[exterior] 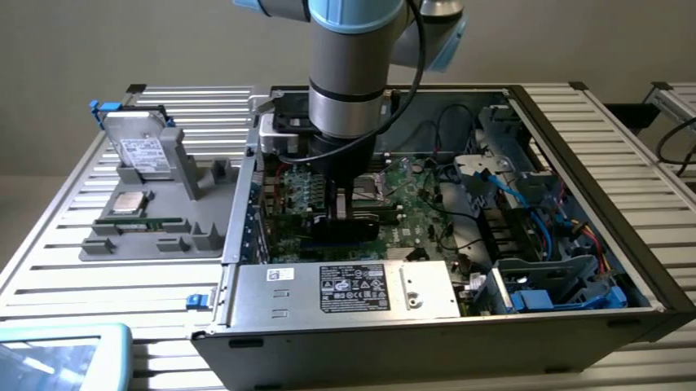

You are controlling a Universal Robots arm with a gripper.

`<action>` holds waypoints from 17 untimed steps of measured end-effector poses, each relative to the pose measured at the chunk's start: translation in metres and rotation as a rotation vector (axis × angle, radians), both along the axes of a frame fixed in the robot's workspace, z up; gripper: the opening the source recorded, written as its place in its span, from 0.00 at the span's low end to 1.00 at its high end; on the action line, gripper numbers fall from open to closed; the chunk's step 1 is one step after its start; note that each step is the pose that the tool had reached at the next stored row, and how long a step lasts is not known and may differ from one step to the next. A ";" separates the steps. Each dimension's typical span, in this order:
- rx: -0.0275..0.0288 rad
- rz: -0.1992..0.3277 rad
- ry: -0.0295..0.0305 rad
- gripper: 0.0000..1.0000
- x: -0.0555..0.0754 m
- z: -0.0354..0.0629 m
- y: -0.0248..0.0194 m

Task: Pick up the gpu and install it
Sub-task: 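Insert the gpu into the slot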

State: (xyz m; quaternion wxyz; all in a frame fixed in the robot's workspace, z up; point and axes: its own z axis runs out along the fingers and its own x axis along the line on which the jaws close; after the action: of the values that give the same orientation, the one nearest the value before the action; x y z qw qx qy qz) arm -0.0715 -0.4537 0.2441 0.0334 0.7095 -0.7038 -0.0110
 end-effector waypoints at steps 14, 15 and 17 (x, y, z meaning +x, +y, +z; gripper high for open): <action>0.0000 0.009 0.0000 0.27 0.000 0.0000 0.0000; 0.0000 0.009 0.0000 0.27 0.000 0.0000 0.0000; -0.0001 0.010 0.0000 0.27 0.000 -0.0001 0.0000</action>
State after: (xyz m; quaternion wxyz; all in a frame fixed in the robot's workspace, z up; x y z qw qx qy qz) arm -0.0715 -0.4537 0.2441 0.0335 0.7132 -0.7001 -0.0108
